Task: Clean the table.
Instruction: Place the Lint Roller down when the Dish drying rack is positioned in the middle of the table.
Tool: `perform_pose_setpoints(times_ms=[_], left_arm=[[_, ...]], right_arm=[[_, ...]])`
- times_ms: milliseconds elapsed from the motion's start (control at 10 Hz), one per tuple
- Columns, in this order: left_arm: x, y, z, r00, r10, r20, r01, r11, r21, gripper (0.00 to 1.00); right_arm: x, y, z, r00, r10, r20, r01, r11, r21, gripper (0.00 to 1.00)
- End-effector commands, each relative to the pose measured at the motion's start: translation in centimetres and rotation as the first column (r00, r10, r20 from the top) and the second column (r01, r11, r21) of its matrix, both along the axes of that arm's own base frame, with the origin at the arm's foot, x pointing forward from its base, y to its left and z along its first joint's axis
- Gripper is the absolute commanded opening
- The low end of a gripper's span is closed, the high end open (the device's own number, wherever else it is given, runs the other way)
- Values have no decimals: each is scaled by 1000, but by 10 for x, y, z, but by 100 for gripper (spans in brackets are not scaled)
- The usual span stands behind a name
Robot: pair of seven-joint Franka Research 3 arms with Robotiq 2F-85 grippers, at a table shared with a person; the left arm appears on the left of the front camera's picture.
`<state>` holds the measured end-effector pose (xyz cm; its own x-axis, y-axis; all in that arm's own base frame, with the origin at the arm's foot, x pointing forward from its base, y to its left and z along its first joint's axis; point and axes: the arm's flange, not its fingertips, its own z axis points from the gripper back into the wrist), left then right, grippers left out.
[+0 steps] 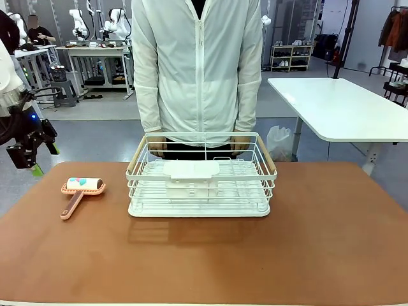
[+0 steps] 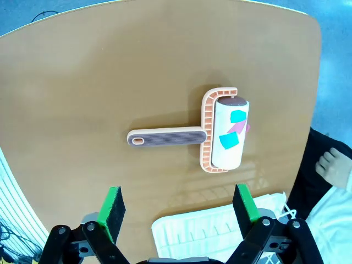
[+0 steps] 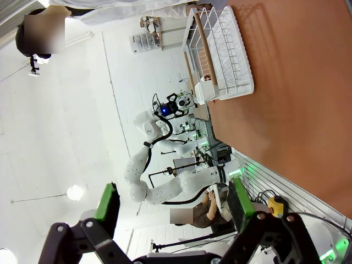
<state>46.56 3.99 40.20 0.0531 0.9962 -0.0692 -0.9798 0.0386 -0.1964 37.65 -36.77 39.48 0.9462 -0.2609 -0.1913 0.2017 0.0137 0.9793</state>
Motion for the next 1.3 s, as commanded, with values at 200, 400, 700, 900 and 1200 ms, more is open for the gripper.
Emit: perform_pose_setpoints(times_ms=[200, 400, 700, 900, 1200], left_arm=[[-3, 0, -2, 1000, -5, 1, 5, 1000, 4, 100], [-3, 0, -2, 1000, -5, 1, 5, 1000, 4, 100], [-3, 0, -2, 1000, -5, 1, 5, 1000, 4, 100], [-3, 0, -2, 1000, -5, 1, 5, 1000, 4, 100], [-3, 0, -2, 1000, -5, 1, 5, 1000, 4, 100]], right_arm=[[-2, 2, 3, 1000, -2, -13, 2, 1000, -9, 100], [-2, 2, 3, 1000, -2, -13, 2, 1000, -9, 100], [-2, 2, 3, 1000, -2, -13, 2, 1000, -9, 100], [-2, 2, 3, 1000, -2, -13, 2, 1000, -9, 100], [-2, 2, 3, 1000, -2, -13, 2, 1000, -9, 100]])
